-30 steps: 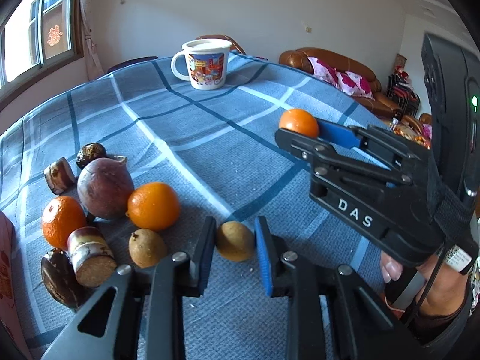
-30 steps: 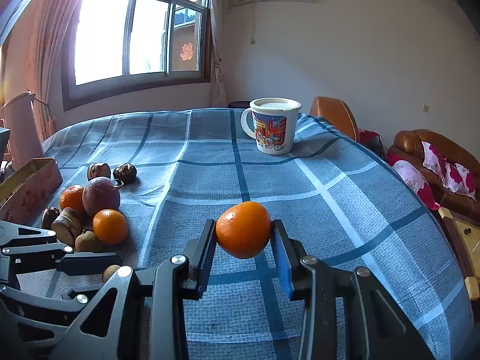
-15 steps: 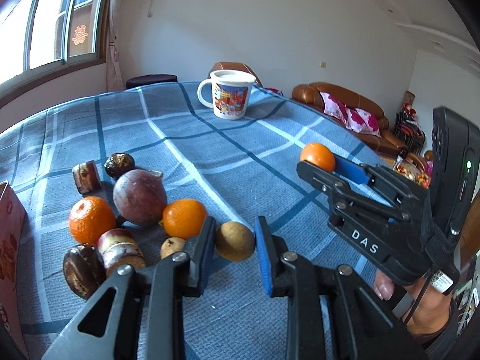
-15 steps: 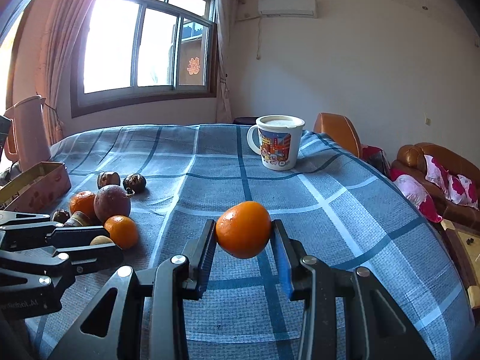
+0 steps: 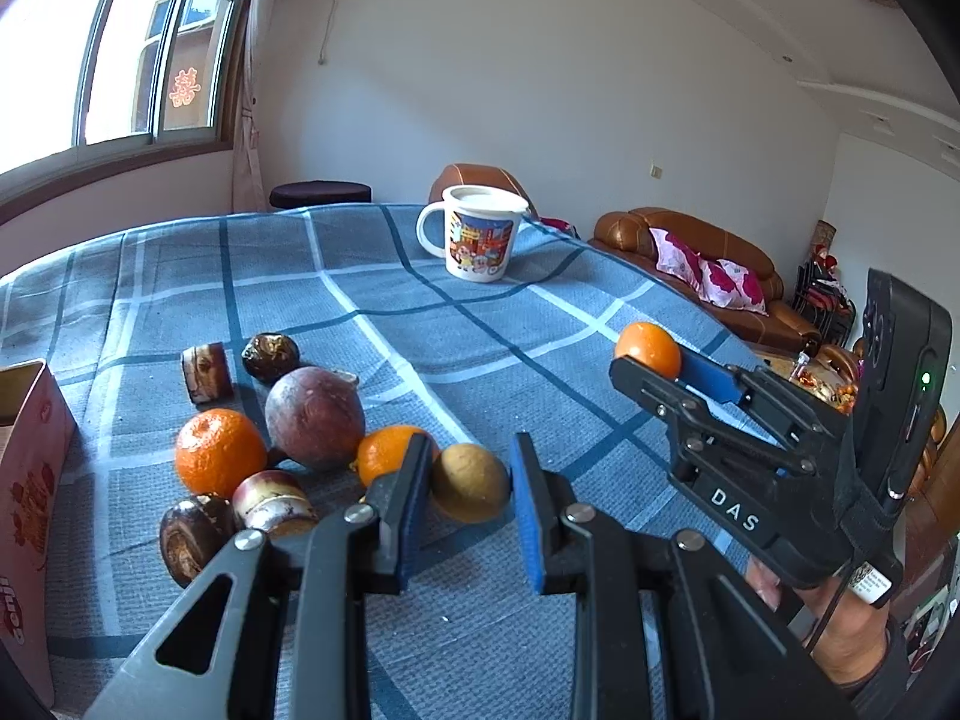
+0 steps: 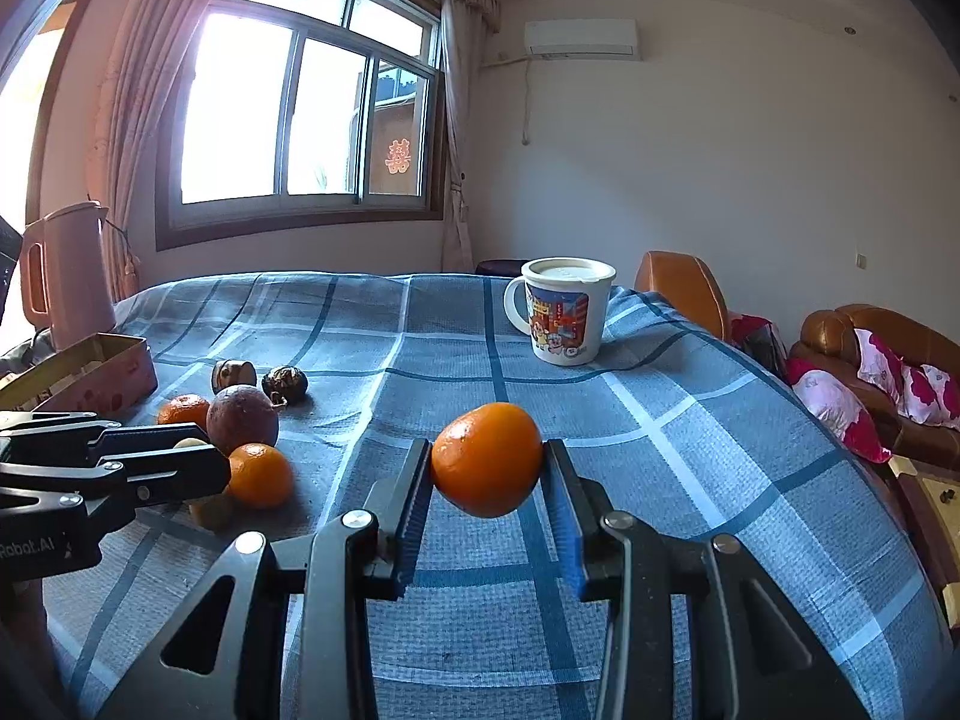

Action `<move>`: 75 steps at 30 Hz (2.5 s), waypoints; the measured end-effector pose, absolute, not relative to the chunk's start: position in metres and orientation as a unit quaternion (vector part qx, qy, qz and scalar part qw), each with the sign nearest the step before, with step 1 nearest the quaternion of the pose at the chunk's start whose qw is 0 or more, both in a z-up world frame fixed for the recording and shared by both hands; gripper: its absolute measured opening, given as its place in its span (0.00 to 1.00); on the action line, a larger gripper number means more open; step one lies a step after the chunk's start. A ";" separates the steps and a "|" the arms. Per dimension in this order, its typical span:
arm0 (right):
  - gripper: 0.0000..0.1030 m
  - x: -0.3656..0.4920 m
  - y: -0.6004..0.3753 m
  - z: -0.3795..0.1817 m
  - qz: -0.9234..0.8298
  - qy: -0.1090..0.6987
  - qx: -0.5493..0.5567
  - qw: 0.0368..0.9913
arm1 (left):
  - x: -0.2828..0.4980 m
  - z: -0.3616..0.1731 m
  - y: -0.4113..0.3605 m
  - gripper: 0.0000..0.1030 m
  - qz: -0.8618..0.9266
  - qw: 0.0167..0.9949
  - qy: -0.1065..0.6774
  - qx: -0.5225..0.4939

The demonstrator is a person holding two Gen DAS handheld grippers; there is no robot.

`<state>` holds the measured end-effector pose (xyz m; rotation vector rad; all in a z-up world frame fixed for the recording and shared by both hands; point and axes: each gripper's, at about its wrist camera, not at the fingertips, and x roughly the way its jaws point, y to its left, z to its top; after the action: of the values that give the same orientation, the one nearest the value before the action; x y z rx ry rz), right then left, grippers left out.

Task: Organize fruits
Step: 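Grasp the small brown pear with the left gripper while the right gripper holds the orange, then carry the pear and the orange toward the tin box with both grippers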

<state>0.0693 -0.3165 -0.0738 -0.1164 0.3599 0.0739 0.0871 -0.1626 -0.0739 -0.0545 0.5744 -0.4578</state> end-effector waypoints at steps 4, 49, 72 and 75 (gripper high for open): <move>0.37 0.068 -0.315 -0.074 0.043 0.174 -0.062 0.982 | 0.082 -0.073 -0.161 0.27 -0.217 0.938 0.269 -0.022; 0.37 0.047 -0.306 -0.072 0.045 0.107 -0.091 0.989 | 0.065 -0.048 -0.101 0.27 -0.157 0.965 0.206 -0.042; 0.37 0.039 -0.268 -0.056 0.103 0.108 -0.093 0.984 | 0.060 -0.037 -0.076 0.27 -0.118 0.975 0.183 -0.039; 0.37 0.037 -0.259 -0.054 0.114 0.106 -0.096 0.983 | 0.059 -0.036 -0.072 0.27 -0.112 0.976 0.182 -0.041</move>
<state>0.0371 -0.2592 -0.0539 -0.1933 0.2127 0.2283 0.0591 -0.0721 -0.0364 -0.0830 0.3671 -0.2267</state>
